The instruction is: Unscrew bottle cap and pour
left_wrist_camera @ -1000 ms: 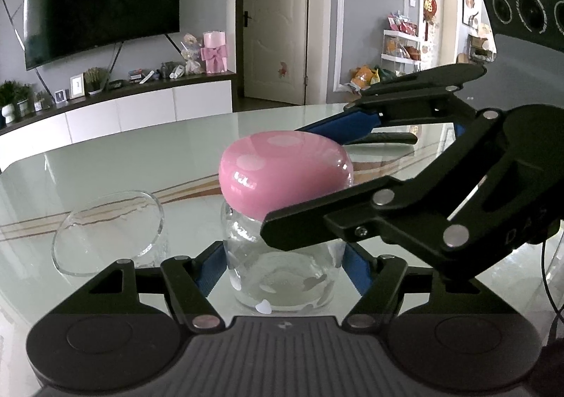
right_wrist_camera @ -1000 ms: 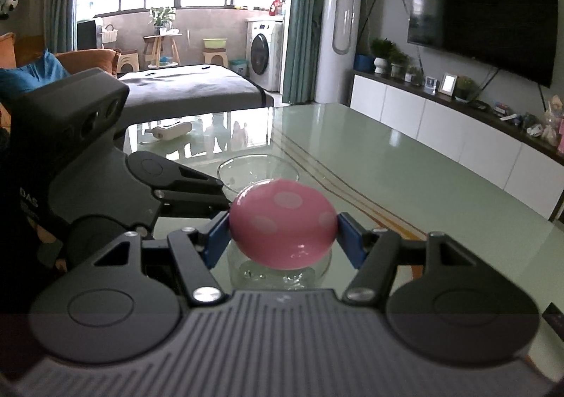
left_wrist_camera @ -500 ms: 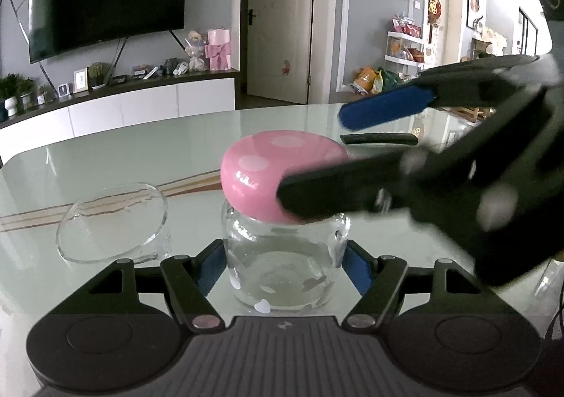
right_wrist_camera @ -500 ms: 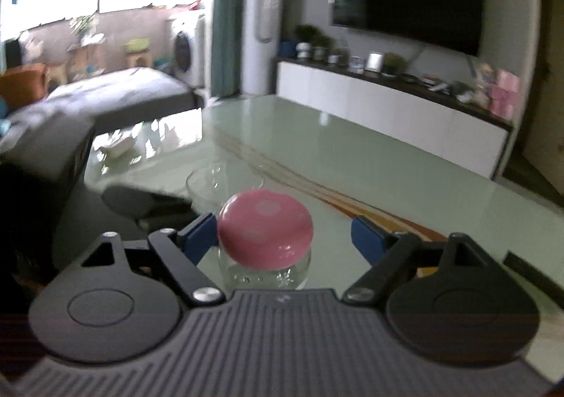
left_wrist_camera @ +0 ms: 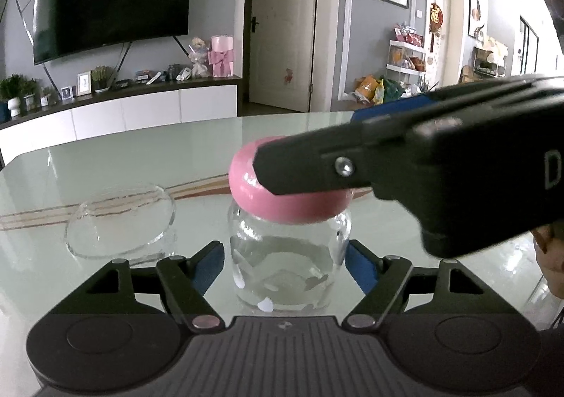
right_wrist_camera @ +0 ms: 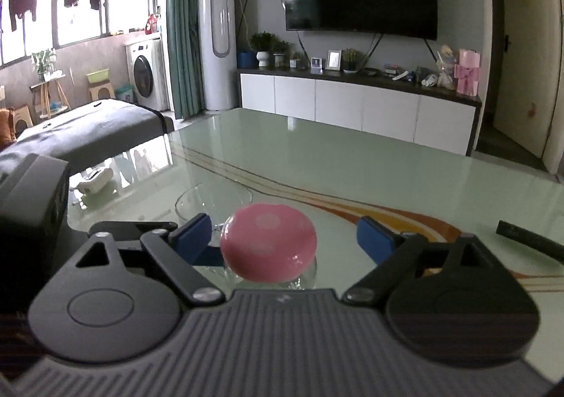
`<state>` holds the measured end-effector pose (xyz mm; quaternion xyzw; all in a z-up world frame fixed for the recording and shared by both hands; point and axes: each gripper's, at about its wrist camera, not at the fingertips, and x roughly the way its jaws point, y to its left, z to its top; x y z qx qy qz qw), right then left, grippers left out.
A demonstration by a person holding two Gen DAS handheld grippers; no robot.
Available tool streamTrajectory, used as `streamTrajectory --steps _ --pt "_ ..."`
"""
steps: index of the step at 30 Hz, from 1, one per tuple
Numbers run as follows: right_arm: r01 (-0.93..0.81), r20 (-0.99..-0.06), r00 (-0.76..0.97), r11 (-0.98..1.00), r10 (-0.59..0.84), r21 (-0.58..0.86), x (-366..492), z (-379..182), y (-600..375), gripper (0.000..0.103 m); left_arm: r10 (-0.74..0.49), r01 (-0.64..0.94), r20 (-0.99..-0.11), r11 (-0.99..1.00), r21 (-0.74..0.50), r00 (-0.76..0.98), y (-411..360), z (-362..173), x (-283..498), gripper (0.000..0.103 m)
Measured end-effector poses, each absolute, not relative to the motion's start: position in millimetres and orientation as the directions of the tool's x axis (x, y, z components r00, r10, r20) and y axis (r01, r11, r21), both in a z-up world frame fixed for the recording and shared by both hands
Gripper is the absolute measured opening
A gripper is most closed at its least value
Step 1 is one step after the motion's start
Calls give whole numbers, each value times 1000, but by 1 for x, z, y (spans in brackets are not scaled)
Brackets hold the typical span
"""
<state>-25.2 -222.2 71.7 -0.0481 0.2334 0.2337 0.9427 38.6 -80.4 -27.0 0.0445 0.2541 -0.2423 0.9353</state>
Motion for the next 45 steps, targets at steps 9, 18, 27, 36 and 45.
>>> streamTrajectory --steps 9,18,27,36,45 --pt "-463 -497 771 886 398 -8 -22 63 -208 81 -413 461 -491 887 -27 767 -85 -27 35 74" --pt "-479 -506 757 878 413 -1 -26 63 -201 66 -394 439 -493 898 -28 776 -88 -25 36 74" --pt "-501 -498 752 865 431 -8 -28 64 -202 65 -390 436 -497 900 -25 775 -90 -24 36 74" --pt "-600 -492 696 800 524 3 -19 65 -214 65 -388 437 -497 899 -20 776 -90 -24 33 74" --pt "-683 -493 632 730 598 9 -9 68 -223 65 -386 435 -498 900 -19 776 -92 -26 31 74"
